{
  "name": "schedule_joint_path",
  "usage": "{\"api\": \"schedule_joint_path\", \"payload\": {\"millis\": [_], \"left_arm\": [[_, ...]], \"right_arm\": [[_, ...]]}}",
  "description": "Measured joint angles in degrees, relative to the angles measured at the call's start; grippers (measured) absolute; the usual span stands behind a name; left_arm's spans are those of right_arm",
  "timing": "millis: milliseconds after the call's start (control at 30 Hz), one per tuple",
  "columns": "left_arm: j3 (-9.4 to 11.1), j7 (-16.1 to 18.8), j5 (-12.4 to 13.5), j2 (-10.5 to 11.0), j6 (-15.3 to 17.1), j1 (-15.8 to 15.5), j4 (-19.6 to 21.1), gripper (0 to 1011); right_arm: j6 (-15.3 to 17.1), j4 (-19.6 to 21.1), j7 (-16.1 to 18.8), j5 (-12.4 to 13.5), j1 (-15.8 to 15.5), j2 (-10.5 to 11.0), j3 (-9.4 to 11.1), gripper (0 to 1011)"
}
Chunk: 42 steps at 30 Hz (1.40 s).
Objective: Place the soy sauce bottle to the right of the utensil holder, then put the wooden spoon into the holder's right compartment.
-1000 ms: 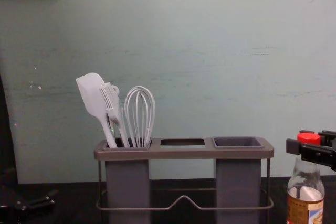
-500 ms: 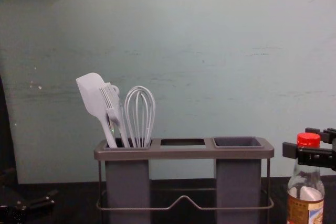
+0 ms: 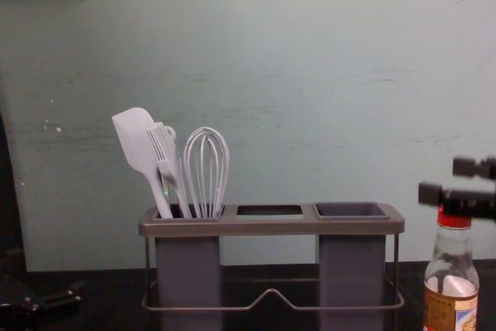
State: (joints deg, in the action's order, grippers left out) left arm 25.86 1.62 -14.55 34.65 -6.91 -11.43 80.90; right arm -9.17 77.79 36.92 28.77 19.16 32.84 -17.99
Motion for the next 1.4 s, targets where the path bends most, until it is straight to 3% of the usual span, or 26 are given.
{"api": "schedule_joint_path", "payload": {"millis": [133, 333, 433, 533, 733, 900, 1000, 1200, 1333, 1400], "left_arm": [[0.0, 0.0, 0.0, 0.0, 0.0, 0.0, 0.0, 1005], [0.0, 0.0, 0.0, 0.0, 0.0, 0.0, 0.0, 1005], [0.0, 0.0, 0.0, 0.0, 0.0, 0.0, 0.0, 1005], [0.0, 0.0, 0.0, 0.0, 0.0, 0.0, 0.0, 1005], [0.0, 0.0, 0.0, 0.0, 0.0, 0.0, 0.0, 1005], [0.0, 0.0, 0.0, 0.0, 0.0, 0.0, 0.0, 1005], [0.0, 0.0, 0.0, 0.0, 0.0, 0.0, 0.0, 1005], [0.0, 0.0, 0.0, 0.0, 0.0, 0.0, 0.0, 1005], [0.0, 0.0, 0.0, 0.0, 0.0, 0.0, 0.0, 1005], [0.0, 0.0, 0.0, 0.0, 0.0, 0.0, 0.0, 1005]], "right_arm": [[0.2, 4.3, -1.0, -0.5, -1.0, 1.3, 1.0, 1003], [3.8, 15.3, -2.5, -0.7, -4.3, 5.1, 2.9, 1003], [4.8, 18.3, -2.2, -0.2, -5.2, 6.3, 3.1, 1002], [6.2, 22.4, -0.9, 0.4, -6.4, 8.3, 2.7, 1003], [10.6, 26.1, 2.0, 3.1, -6.2, 10.1, 0.3, 1003], [19.8, 30.8, 2.2, 1.7, -3.9, 12.2, -4.4, 1003], [29.5, 33.1, 3.2, 0.6, 0.0, 12.8, -9.7, 1002], [39.7, 32.2, 4.9, -0.8, 5.2, 10.9, -16.9, 1003], [46.2, 29.4, 6.4, -5.0, 10.4, 9.1, -24.2, 1003], [48.0, 28.4, 6.9, -6.6, 12.1, 8.4, -26.6, 1003]]}}
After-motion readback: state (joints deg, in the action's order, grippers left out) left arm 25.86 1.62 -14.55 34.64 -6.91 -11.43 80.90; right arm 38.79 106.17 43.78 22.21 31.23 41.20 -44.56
